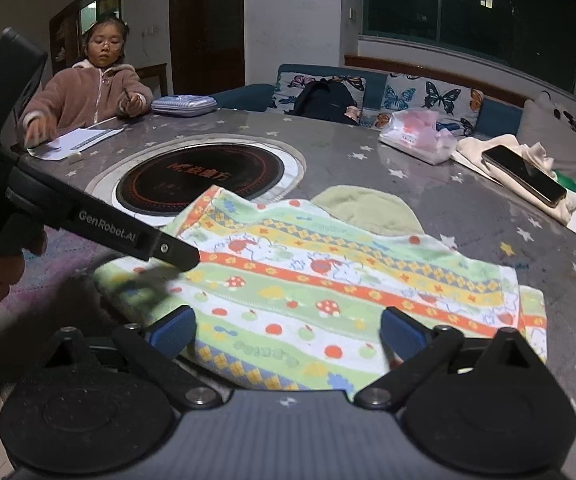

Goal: Fold clothes
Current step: 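Grasp the side edge of the folded shirt with the left gripper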

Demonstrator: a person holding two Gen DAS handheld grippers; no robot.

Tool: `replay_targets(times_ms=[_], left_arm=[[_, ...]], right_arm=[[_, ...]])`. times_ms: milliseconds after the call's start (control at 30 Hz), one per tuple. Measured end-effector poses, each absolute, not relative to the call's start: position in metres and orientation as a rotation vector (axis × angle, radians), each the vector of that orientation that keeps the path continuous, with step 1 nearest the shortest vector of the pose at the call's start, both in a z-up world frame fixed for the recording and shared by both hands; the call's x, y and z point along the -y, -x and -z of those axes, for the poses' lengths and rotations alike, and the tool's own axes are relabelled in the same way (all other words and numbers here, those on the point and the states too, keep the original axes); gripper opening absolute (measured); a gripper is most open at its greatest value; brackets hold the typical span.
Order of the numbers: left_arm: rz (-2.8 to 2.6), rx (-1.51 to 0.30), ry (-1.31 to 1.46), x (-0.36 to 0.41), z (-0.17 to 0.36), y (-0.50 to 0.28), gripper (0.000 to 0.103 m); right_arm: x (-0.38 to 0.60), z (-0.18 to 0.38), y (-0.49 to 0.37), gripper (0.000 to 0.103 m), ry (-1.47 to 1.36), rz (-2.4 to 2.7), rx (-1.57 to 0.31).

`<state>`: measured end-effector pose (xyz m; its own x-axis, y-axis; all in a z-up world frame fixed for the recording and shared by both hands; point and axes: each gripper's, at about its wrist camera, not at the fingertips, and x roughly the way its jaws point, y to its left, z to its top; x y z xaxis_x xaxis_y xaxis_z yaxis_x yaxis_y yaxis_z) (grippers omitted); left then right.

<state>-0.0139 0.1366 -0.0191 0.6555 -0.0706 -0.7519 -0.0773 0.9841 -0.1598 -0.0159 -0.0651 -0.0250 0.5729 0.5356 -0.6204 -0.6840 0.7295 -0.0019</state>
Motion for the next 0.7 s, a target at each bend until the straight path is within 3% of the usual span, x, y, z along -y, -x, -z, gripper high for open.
replay_targets(times_ms=[133,267,533,600,633,700], left_arm=[[-0.003,-0.858,0.198,-0.139,0.016,0.013,0.023],[0.006,-0.864,0.222,-0.143,0.014,0.011,0.017],[0.016,-0.881,0.267,-0.149,0.009,0.008,0.016],[0.016,-0.883,0.281,-0.151,0.008,0.008,0.016],[0.016,-0.885,0.288,-0.152,0.008,0.008,0.017],[0.016,-0.887,0.302,-0.154,0.007,0.008,0.023]], right_arm=[[0.064,0.021,0.022,0.086,0.274,-0.745,-0.611],[0.048,0.018,0.033,0.075,0.33,-0.839,-0.581],[-0.002,0.034,0.062,0.058,0.541,-0.971,-0.496],[-0.01,0.036,0.063,0.046,0.566,-0.965,-0.482],[-0.013,0.037,0.063,0.035,0.572,-0.961,-0.478],[-0.012,0.033,0.059,0.026,0.533,-0.968,-0.494]])
